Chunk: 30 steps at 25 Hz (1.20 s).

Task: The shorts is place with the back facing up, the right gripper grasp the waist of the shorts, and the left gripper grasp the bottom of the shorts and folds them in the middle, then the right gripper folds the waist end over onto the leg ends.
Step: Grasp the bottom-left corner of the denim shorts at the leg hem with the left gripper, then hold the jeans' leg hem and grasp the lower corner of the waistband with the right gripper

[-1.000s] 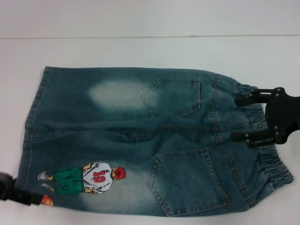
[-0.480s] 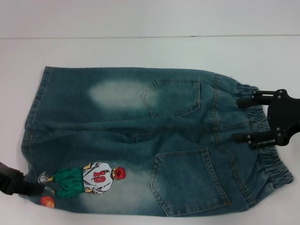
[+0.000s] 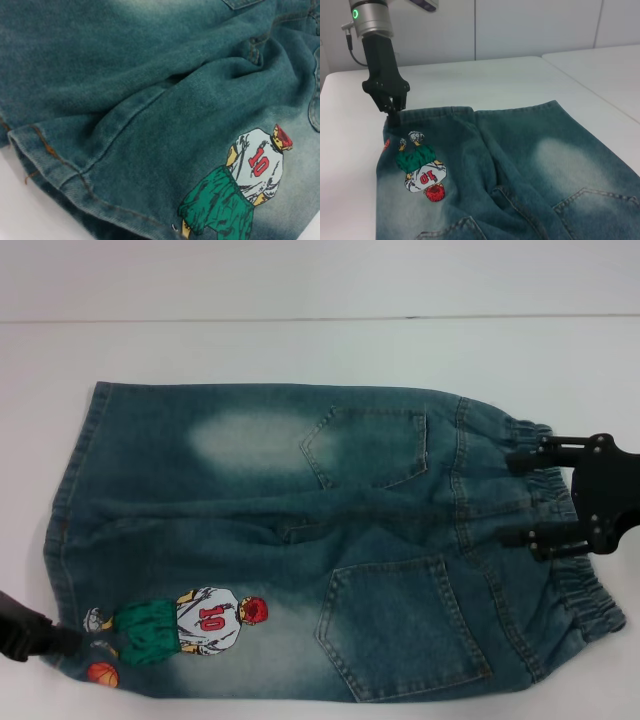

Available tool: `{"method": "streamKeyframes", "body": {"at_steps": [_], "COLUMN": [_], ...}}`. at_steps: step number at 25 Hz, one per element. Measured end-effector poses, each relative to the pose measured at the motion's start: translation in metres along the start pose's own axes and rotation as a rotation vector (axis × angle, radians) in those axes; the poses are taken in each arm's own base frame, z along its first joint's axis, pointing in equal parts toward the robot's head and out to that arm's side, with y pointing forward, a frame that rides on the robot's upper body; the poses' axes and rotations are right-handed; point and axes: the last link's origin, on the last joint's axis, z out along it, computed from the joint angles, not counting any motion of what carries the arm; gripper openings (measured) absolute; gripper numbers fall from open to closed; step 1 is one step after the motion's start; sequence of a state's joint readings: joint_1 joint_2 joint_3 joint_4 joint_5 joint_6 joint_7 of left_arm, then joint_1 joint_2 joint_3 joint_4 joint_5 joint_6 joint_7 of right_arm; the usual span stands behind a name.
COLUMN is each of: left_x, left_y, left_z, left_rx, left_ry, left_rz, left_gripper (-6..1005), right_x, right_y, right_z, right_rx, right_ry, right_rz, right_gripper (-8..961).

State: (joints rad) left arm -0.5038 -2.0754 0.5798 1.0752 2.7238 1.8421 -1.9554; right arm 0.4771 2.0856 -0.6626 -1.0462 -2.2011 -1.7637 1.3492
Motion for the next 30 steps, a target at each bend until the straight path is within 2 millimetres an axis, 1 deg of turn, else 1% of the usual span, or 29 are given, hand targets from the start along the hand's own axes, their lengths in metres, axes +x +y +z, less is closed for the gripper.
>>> {"method": "streamKeyframes", "body": {"at_steps": [6, 8, 11, 15, 16, 17, 18, 19, 21, 22, 30], "left_x": [0.003, 0.003, 0.005, 0.006, 0.006, 0.006, 0.006, 0.007, 0.007, 0.007, 0.006], "left_y": [0.001, 0.002, 0.002, 0.004, 0.004, 0.004, 0.004, 0.005, 0.005, 0.005, 0.003], "left_z": [0.001, 0.002, 0.003, 0.006, 0.006, 0.007, 0.007, 0.007, 0.008, 0.008, 0.008], "left_rx": [-0.003, -0.004, -0.003, -0.005, -0.005, -0.005, -0.006, -0.005, -0.005, -0.003, 0.009], "left_ry": [-0.009, -0.011, -0.018, -0.034, -0.037, -0.039, -0.042, -0.045, -0.049, -0.05, -0.048], "left_rz": [0.014, 0.019, 0.029, 0.044, 0.048, 0.05, 0.053, 0.056, 0.06, 0.062, 0.067], "left_gripper": [1, 1, 0, 0, 0, 0, 0, 0, 0, 0, 0], "right_x": [0.002, 0.002, 0.001, -0.003, -0.006, -0.009, -0.009, -0.01, -0.01, -0.007, -0.002], "right_y": [0.001, 0.001, -0.004, -0.01, -0.01, -0.01, -0.01, -0.01, -0.011, -0.012, -0.006], "right_z": [-0.001, -0.002, -0.011, -0.029, -0.032, -0.037, -0.037, -0.037, -0.038, -0.037, -0.029], "right_rx": [0.001, 0.005, 0.035, 0.073, 0.068, 0.047, 0.047, 0.04, 0.039, 0.045, 0.034], "right_ry": [0.003, 0.012, 0.076, 0.242, 0.282, 0.358, 0.358, 0.394, 0.479, 0.562, 0.689], "right_rz": [0.022, 0.045, 0.101, 0.183, 0.199, 0.243, 0.243, 0.262, 0.303, 0.342, 0.417], "right_gripper": [834, 832, 830, 827, 826, 825, 825, 824, 822, 822, 815]}}
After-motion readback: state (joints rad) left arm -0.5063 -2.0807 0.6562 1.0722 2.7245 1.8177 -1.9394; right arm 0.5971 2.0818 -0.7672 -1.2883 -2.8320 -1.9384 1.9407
